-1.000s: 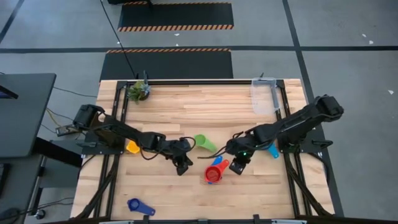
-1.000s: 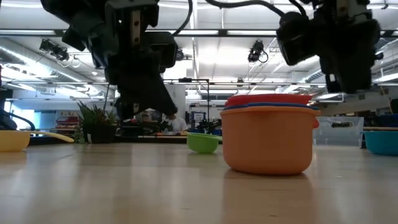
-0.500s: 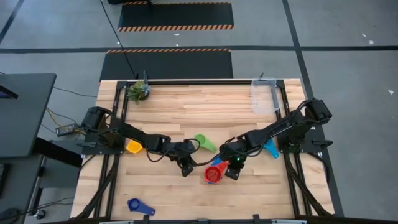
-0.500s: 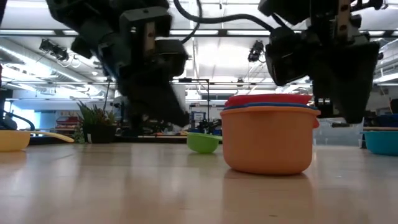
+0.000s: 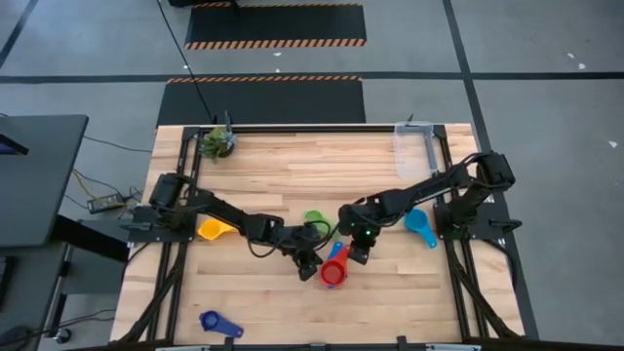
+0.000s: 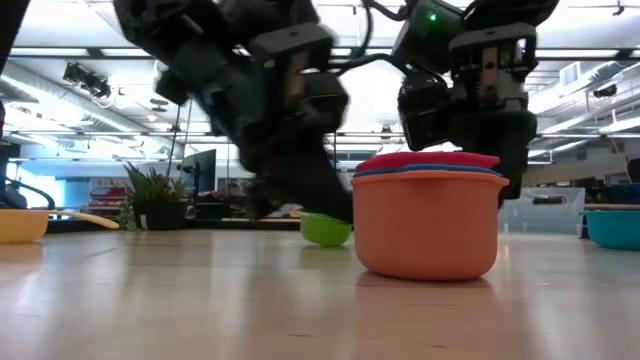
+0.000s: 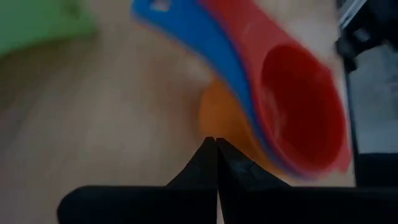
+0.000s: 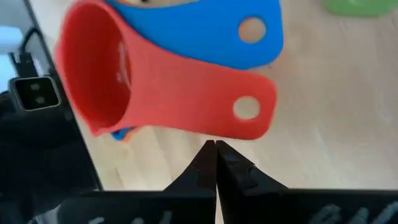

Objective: Nest measuring cups in basket
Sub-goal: Stack the red measuring cup on top of the light blue measuring cup, then stack the light blue measuring cup on top of the red measuring cup

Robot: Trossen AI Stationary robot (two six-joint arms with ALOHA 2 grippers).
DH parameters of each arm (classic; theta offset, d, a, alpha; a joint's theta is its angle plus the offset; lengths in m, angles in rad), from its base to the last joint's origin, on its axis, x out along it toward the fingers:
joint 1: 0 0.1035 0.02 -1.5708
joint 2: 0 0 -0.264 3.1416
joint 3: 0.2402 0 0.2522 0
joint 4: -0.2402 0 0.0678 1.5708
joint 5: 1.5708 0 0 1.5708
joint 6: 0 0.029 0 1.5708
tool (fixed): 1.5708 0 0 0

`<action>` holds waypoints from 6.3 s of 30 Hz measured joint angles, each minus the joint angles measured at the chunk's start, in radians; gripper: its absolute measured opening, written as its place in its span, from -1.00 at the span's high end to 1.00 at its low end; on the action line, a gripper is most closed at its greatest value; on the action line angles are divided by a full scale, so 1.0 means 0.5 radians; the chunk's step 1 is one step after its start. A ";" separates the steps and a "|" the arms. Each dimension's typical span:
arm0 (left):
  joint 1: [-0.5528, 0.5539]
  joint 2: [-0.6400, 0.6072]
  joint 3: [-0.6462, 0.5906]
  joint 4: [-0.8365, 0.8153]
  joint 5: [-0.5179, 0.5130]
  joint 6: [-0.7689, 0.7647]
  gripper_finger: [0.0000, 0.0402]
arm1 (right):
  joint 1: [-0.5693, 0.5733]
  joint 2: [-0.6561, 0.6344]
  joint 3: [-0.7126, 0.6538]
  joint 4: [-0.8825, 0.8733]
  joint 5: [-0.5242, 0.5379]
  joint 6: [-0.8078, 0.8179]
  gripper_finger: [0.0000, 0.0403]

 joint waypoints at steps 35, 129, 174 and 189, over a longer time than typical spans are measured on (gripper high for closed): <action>0.065 -0.114 0.019 -0.302 0.036 0.148 1.00 | -0.100 -0.293 0.136 -0.335 0.291 -0.276 0.99; 0.220 -1.826 0.020 -1.476 -0.259 0.081 0.98 | 0.116 0.232 1.685 -2.123 0.649 -2.128 0.96; 0.220 -2.388 0.021 -1.666 -0.314 0.051 0.98 | 0.552 0.953 1.986 -1.825 0.960 -4.146 0.96; 0.220 -2.387 0.021 -1.662 -0.314 0.096 0.98 | 0.545 0.946 1.923 -1.757 0.613 -4.030 0.73</action>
